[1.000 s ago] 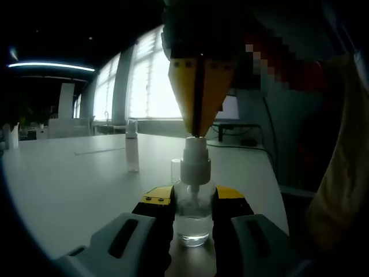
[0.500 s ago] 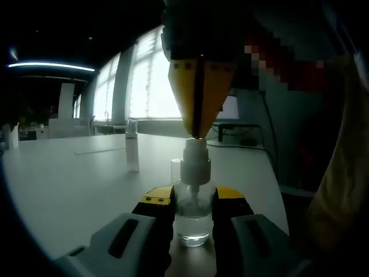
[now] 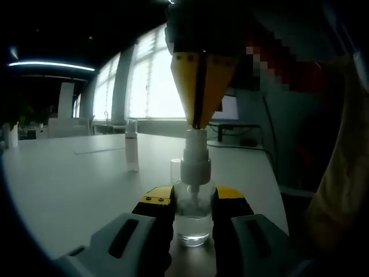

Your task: Clamp pump bottle remove cover press pump head put on cover

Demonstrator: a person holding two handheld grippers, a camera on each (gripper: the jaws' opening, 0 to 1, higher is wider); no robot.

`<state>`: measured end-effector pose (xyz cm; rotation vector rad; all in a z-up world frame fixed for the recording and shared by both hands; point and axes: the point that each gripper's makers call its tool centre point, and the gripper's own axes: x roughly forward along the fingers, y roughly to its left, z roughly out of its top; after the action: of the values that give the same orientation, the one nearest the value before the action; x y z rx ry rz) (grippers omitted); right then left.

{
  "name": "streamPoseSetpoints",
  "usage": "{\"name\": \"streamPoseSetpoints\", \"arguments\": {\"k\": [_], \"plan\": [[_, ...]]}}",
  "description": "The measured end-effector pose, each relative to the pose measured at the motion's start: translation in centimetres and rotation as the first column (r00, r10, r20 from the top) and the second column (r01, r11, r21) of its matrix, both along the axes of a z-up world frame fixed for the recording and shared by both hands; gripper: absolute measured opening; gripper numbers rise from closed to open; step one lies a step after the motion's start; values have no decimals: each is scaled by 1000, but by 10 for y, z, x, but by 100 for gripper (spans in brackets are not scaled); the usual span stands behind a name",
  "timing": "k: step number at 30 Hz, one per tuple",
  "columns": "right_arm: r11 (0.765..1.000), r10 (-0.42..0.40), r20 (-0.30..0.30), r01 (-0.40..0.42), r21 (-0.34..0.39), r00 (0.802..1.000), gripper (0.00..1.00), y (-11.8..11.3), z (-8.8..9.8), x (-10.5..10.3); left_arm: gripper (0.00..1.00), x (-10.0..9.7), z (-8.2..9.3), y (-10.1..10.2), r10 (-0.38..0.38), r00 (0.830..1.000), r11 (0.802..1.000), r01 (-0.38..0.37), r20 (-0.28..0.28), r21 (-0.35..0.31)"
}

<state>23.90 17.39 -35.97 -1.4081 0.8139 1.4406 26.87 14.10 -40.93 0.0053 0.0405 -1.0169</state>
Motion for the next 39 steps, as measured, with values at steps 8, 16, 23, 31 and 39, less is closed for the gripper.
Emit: {"name": "streamPoseSetpoints", "arguments": {"k": [8,16,23,31,39], "plan": [[1000,4,-1,-4,11,1000,0,0,0,1,16,1,0,0,0,1000,1000,0,1,1],[1000,0,-7,0,14,1000,0,0,0,1,16,0,0,0,-1,1000,1000,1,1,1],[1000,-2,-7,3,14,1000,0,0,0,1,16,0,0,0,0,1000,1000,0,1,1],[1000,-1,-2,1,11,1000,0,0,0,1,16,0,0,0,-1,1000,1000,1,3,2],[1000,-5,-3,5,14,1000,0,0,-3,0,16,-1,0,-1,-1,1000,1000,1,4,3]]}}
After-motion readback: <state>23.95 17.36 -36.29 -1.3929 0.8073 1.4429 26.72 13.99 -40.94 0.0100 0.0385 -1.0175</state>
